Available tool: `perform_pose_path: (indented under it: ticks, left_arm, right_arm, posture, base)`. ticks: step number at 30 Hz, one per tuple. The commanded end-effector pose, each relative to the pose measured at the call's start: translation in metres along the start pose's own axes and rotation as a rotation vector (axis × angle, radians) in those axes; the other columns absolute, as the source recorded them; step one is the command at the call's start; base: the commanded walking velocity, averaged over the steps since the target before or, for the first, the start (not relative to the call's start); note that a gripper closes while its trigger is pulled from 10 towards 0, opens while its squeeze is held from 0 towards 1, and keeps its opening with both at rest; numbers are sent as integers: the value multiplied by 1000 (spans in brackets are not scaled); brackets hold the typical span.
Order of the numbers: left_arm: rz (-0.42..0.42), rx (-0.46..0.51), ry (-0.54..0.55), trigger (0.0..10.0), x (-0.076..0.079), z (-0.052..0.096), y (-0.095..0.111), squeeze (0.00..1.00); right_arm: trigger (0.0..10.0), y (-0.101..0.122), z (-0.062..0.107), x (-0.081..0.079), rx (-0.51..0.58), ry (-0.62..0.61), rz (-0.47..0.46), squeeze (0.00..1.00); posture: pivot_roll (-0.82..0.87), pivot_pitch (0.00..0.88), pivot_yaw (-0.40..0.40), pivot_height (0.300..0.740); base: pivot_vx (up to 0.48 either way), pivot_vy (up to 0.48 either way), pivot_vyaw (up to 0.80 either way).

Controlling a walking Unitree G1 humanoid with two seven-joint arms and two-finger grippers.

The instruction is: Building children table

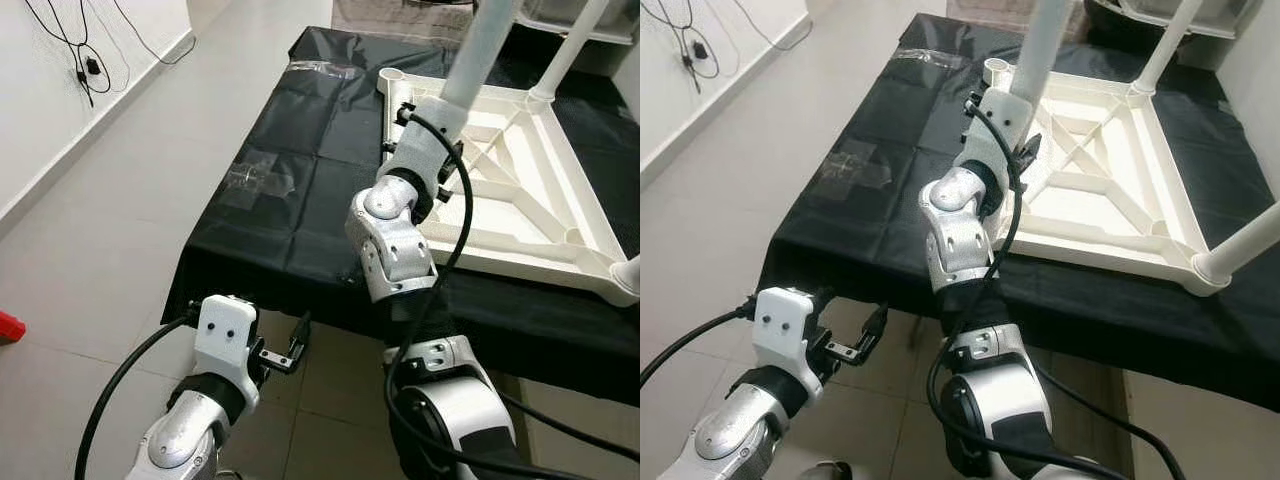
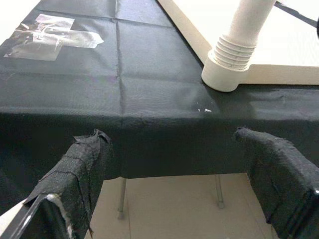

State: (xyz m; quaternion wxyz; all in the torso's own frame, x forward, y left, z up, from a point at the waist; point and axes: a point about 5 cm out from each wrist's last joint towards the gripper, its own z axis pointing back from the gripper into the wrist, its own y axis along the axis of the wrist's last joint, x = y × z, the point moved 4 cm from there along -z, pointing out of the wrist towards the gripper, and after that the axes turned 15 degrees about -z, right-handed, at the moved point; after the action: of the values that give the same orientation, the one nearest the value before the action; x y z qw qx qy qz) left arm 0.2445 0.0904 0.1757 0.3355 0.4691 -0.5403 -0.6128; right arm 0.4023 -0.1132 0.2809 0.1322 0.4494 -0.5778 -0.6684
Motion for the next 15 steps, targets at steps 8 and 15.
perform_pose_path:
  ticks: [8, 15]
  left_arm:
    - [-10, -15, -19, 10000, 1, -3, -6, 0]
    - [-19, -10, -19, 10000, -2, -5, -7, 0]
  right_arm:
    - [10000, -50, 2, 32, -152, -184, 137, 0]
    - [10000, -41, 9, -2, -129, 44, 42, 0]
  posture:
    - [117, 181, -92, 740]
    - [120, 161, -90, 740]
  base:
    - [0, 0, 0]
    - [0, 0, 0]
